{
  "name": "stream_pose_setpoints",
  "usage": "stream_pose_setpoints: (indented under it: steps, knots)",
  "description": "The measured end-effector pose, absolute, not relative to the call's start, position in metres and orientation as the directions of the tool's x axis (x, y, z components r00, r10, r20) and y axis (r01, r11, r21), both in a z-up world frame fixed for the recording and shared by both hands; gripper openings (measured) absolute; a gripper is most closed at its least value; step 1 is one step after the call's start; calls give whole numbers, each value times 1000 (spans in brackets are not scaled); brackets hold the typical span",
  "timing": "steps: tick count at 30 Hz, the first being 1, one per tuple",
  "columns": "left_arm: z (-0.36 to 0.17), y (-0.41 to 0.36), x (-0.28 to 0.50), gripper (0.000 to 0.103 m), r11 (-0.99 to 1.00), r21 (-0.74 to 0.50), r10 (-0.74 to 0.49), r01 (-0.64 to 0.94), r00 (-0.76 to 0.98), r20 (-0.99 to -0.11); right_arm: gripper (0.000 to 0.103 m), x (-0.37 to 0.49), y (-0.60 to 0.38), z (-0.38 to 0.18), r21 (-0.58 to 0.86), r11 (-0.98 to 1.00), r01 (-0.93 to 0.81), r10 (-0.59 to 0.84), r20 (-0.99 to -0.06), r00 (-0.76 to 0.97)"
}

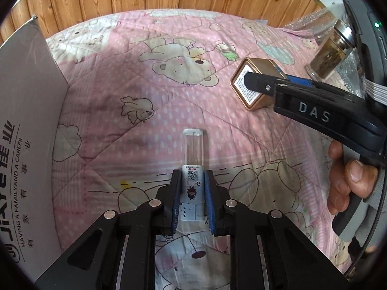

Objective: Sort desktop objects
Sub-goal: 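Grasp the clear-capped white tube with the left gripper while the right gripper grasps the gold box, then lift and carry the white tube and gold box over the white box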

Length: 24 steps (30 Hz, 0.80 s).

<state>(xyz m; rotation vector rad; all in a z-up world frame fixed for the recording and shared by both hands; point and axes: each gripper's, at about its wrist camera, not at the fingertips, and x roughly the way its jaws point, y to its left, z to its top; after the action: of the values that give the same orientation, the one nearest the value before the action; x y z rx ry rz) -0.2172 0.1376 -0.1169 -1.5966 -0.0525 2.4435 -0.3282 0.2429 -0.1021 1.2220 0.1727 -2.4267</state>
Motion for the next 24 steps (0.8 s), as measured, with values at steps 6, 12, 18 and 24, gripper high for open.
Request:
stream_pose_setpoints:
  steps: [6, 12, 18, 24]
  knots:
    - [-99, 137, -205, 19, -973, -161, 216, -168, -398, -891, 52, -302, 253, -88, 118, -902, 415, -347, -770, -536]
    - [-81, 137, -181, 19, -977, -126, 188, -170, -417, -889, 52, -269, 261, -79, 151, -901, 406, -368, -762, -533]
    - [-61, 129, -149, 19, -981, -120, 175, -151, -432, -885, 52, -227, 266, -70, 179, -898, 401, -387, -754, -530]
    - [-37, 118, -115, 19, -983, -121, 173, -139, -467, -867, 52, -183, 268, -62, 184, -896, 404, -394, -748, -534]
